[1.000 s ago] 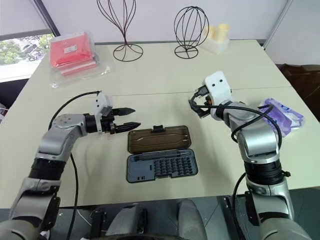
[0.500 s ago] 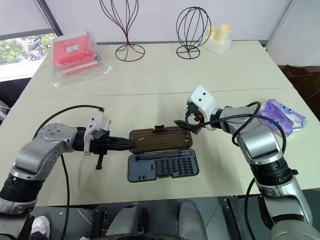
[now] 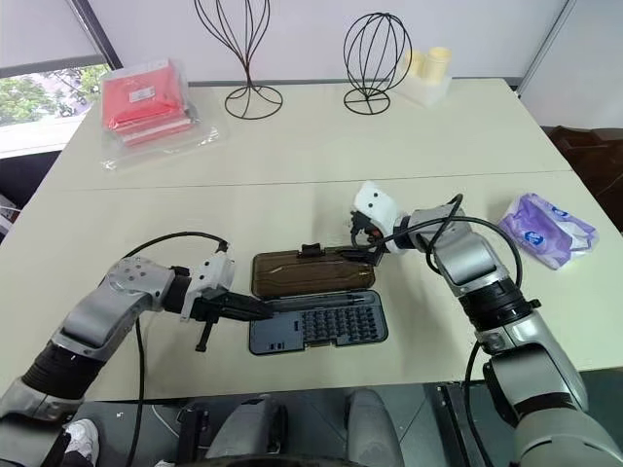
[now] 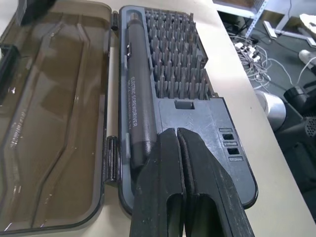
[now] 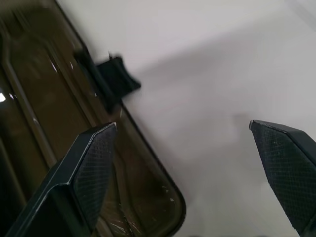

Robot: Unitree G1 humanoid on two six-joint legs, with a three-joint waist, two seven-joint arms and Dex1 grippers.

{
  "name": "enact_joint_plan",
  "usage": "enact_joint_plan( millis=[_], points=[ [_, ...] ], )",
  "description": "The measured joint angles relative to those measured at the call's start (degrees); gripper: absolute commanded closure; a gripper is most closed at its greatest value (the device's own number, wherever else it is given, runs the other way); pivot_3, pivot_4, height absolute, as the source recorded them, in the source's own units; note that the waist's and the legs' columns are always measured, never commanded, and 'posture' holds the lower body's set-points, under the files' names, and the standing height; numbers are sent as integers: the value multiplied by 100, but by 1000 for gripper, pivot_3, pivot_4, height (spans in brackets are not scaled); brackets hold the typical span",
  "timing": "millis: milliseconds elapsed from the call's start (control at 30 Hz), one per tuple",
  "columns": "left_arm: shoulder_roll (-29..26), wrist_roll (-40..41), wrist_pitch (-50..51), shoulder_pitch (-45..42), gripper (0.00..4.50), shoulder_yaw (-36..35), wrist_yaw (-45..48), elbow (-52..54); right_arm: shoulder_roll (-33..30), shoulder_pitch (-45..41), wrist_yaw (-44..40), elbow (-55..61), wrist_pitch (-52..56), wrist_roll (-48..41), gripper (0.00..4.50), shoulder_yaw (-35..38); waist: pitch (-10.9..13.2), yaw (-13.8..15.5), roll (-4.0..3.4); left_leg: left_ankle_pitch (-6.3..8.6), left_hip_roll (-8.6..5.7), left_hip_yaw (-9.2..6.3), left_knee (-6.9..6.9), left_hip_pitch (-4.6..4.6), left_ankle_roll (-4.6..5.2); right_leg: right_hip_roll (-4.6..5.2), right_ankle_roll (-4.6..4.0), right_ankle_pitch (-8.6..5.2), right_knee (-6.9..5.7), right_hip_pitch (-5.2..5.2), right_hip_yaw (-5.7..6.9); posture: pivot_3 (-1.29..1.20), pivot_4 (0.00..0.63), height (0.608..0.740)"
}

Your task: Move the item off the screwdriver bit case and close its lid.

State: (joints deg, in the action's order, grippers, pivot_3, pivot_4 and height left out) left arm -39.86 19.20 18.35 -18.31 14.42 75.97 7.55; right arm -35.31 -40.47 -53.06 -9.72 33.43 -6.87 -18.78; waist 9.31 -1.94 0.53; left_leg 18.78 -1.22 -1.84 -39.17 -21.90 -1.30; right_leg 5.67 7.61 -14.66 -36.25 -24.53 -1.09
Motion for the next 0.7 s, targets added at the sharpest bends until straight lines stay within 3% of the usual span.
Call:
enact_joint_plan(
  millis=[567,667,700],
  points=[
    [-111,-229,-379,192,4466,64,154,-45,404,-102,-236,-487,-641,462,0,-88,-1,-30,-1,0,1,-1,1,8,0,0,0,0,-3,2,0,0,150,740],
    [-111,-241,-414,197,4500,62,146,-64,445,-104,-258,-532,-707,500,793,-85,-1,-34,-1,2,2,-1,1,17,3,0,0,0,-5,9,0,0,150,740],
    [-111,-245,-418,197,4500,63,142,-64,450,-104,-267,-539,-748,532,1306,-96,-1,-36,-1,3,2,-1,1,18,6,0,0,0,-5,9,-1,0,150,740]
  ],
)
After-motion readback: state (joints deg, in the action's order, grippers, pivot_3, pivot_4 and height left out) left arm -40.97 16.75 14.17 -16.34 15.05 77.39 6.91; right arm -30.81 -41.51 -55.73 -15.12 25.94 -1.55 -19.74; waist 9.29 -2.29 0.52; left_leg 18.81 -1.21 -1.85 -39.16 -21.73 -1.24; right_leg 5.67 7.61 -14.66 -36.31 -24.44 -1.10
